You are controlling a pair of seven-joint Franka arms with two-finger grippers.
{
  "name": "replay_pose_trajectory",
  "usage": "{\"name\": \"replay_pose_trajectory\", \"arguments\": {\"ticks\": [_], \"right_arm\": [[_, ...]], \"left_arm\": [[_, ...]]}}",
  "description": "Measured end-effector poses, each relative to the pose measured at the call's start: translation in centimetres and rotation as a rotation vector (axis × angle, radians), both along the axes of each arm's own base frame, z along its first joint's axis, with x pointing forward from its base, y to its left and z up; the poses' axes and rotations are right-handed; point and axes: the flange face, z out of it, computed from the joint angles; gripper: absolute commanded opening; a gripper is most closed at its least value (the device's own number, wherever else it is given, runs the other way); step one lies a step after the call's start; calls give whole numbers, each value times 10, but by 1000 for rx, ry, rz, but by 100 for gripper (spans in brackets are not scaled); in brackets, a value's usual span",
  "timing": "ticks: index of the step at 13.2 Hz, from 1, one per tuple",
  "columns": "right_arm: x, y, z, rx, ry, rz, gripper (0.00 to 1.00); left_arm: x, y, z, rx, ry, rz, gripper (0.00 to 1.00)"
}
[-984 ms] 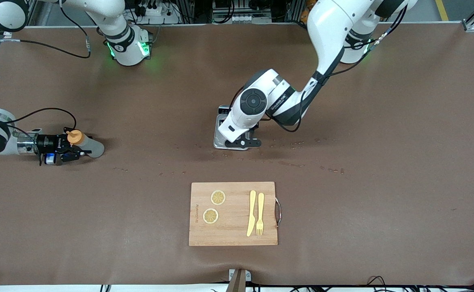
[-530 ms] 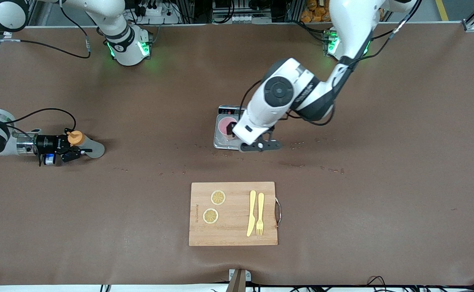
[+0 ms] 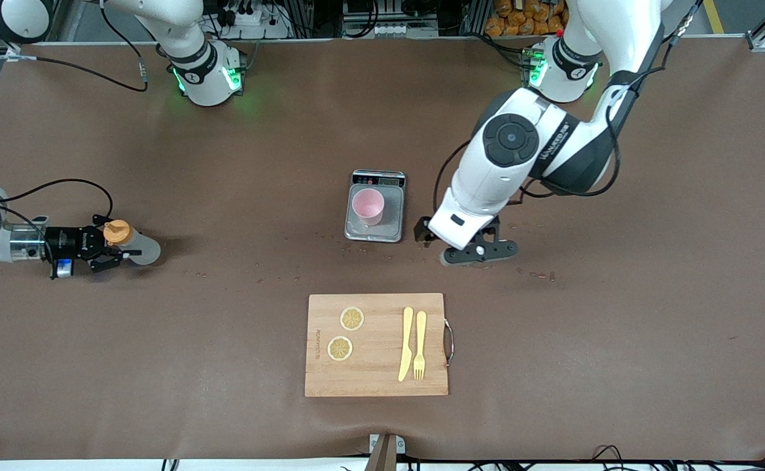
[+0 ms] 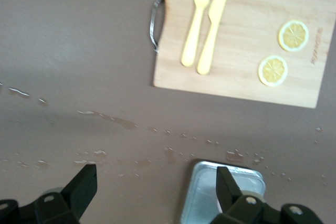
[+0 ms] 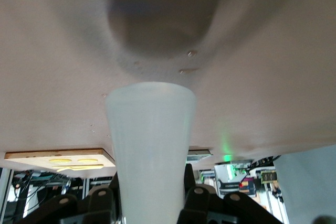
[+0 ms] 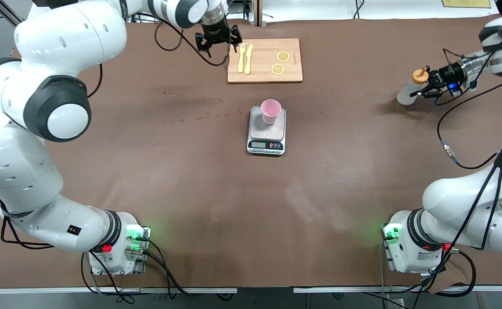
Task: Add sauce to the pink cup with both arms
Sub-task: 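Withdraw the left gripper away from the cup on the scale, then lift the white bottle with the right gripper and move it toward the cup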
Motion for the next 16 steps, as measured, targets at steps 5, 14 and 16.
{"name": "replay_pose_trajectory", "arguments": {"ticks": [5,14,16], "right_arm": [[28,30,46,-95,17,3,45],[61,117,110,-265,123,-21,45],[64,133,121,-287,132,-21,45]], "left_arm": [[24,64,40,22,-19,1,100],[16,172,114,131,38,-122,100],[7,199,135,157,48,-170,100]]}}
